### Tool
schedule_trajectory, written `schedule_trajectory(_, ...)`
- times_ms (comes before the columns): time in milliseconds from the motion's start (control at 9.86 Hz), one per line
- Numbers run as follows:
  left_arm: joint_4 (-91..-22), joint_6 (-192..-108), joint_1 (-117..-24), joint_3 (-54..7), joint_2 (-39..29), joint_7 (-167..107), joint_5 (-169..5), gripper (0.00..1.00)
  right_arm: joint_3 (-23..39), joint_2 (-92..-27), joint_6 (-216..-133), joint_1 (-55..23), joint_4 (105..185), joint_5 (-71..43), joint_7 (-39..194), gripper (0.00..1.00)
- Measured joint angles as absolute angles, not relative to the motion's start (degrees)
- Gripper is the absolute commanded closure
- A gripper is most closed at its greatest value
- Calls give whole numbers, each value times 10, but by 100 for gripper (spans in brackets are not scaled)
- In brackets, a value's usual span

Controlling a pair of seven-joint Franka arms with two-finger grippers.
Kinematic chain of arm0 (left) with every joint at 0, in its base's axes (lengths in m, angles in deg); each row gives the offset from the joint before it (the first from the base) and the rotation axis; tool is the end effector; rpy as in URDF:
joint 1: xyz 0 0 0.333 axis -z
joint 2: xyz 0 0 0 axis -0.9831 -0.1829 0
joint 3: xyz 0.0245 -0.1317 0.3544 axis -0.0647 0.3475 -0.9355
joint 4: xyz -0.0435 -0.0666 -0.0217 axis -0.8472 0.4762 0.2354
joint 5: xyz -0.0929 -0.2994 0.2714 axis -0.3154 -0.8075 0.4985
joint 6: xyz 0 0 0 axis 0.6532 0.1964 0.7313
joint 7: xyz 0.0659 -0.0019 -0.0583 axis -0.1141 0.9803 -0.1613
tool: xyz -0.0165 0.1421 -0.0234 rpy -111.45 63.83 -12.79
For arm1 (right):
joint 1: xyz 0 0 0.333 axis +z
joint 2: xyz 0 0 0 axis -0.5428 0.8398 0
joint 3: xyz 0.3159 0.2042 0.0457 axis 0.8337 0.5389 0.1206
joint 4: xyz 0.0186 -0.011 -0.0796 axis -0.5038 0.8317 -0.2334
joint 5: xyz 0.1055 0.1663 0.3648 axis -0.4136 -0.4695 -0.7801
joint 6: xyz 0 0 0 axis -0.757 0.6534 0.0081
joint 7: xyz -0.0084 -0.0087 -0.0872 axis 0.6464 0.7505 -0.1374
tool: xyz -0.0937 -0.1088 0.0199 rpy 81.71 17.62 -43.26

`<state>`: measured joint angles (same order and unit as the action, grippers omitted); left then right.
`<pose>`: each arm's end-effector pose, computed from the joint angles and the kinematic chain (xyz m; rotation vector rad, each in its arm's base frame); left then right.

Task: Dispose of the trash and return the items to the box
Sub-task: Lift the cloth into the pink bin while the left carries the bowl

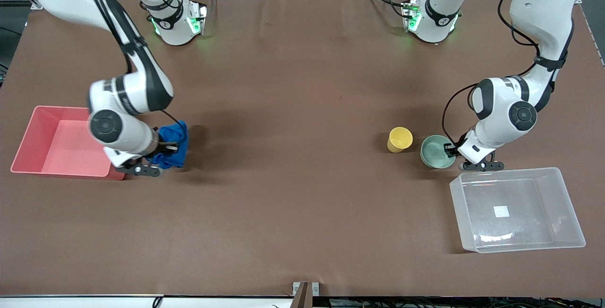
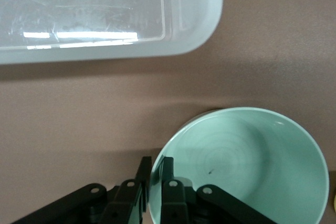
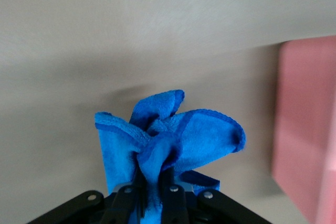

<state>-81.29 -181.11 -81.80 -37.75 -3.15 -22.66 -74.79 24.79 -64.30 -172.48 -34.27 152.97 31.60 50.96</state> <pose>0.5972 -0.0178 0.1971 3.0995 -0.0173 -0.0189 0.6290 0.0862 0.3397 2.9971 -0.2024 -0.2669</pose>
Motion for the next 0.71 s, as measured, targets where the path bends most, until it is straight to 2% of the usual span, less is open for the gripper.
schedule_trajectory(203, -811, -1811, -817, -375, -26, -222, -748, 100, 213, -674, -1575, -351, 1442, 295, 617, 99)
schedule_trajectory(304, -809, -1811, -817, -375, -17, -219, -748, 100, 172, -681, -1541, -357, 1415, 292, 700, 99)
schedule_trajectory(507, -786, -1786, -817, -375, 4, -210, -748, 100, 82, -679, -1543, -367, 1406, 288, 860, 99)
schedule_trajectory(710, -694, -1664, -819, -375, 18, -196, -748, 100, 26, -669, -1608, -372, 1425, 286, 946, 98)
